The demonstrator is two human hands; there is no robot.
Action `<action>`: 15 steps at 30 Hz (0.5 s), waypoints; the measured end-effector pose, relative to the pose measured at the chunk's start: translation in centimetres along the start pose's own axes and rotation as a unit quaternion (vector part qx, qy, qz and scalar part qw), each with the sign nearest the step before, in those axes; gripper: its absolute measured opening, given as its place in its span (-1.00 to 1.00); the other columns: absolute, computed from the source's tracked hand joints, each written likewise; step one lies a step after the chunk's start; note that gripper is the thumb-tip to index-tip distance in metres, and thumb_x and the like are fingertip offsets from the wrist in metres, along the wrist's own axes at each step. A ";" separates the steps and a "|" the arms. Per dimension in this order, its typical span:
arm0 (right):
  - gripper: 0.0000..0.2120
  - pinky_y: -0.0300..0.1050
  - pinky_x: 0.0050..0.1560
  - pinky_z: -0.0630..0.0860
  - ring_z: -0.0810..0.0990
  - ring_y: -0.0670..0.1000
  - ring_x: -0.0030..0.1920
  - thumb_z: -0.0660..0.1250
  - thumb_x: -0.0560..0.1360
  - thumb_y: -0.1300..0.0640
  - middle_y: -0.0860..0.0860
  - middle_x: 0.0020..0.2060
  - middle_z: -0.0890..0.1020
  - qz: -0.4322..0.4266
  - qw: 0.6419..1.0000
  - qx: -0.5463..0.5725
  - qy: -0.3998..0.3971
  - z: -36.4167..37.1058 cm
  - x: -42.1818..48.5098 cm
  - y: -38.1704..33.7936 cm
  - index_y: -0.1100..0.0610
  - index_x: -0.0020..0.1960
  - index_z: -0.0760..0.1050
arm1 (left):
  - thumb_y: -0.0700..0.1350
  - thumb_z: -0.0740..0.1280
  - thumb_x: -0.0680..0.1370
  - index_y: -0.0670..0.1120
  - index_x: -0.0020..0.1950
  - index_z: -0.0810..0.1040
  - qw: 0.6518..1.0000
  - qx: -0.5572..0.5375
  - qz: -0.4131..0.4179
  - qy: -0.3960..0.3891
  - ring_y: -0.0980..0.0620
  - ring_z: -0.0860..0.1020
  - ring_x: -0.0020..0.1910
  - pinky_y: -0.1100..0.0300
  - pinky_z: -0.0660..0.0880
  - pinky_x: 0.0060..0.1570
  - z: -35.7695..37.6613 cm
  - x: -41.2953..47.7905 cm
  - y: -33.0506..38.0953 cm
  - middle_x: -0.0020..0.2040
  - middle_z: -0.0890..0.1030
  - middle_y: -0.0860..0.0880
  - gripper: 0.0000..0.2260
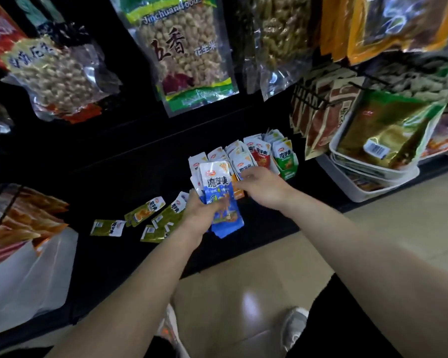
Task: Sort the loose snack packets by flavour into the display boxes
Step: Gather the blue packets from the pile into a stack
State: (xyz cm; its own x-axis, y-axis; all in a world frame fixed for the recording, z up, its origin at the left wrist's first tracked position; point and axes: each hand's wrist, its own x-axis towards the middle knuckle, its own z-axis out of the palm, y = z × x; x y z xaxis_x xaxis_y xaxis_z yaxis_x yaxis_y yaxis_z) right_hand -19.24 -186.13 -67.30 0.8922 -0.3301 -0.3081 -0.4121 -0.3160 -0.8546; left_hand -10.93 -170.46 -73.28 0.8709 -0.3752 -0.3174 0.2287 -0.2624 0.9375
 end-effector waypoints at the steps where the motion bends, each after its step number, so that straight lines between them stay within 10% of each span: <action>1: -0.62 0.11 0.28 0.47 0.56 0.20 0.20 0.29 0.61 0.03 0.22 0.23 0.58 -0.007 0.999 -0.033 0.005 -1.4 0.9 0.7 0.28 0.29 0.49 | -0.26 0.53 0.46 -0.09 0.23 0.49 1.000 -0.005 -0.007 0.010 0.00 0.71 -0.06 0.11 0.64 -0.15 0.6 1.6 -0.5 0.08 0.70 -0.08 -0.59; 6: -0.66 -0.14 -0.20 0.44 0.53 0.10 -0.13 0.28 0.62 0.10 0.14 -0.08 0.55 0.083 0.995 -0.050 -0.028 -5.1 4.1 6.8 0.37 0.22 0.50 | -0.24 0.52 0.48 -0.11 0.20 0.47 0.999 -0.013 -0.039 0.029 0.12 0.62 -0.09 0.21 0.54 -0.15 4.7 9.8 -3.0 0.08 0.65 0.00 -0.63; 15: -0.64 -0.02 0.02 0.48 0.60 0.16 -0.01 0.29 0.61 0.01 0.23 0.02 0.64 0.121 0.974 -0.166 -0.099 -3.1 7.9 10.1 0.31 0.16 0.56 | -0.19 0.50 0.50 -0.17 0.43 0.35 0.998 0.014 -0.017 0.050 0.04 0.53 0.22 0.10 0.48 0.13 10.9 22.5 -4.0 0.24 0.52 0.05 -0.45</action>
State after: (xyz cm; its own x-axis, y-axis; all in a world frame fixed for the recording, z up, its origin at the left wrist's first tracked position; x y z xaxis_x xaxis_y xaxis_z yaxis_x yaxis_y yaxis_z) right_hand -16.88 -194.70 -77.04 0.7657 -0.2639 -0.5865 -0.6231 -0.5304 -0.5749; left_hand 3.01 -187.52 -85.74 0.9023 -0.2743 -0.3325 0.2483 -0.2998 0.9211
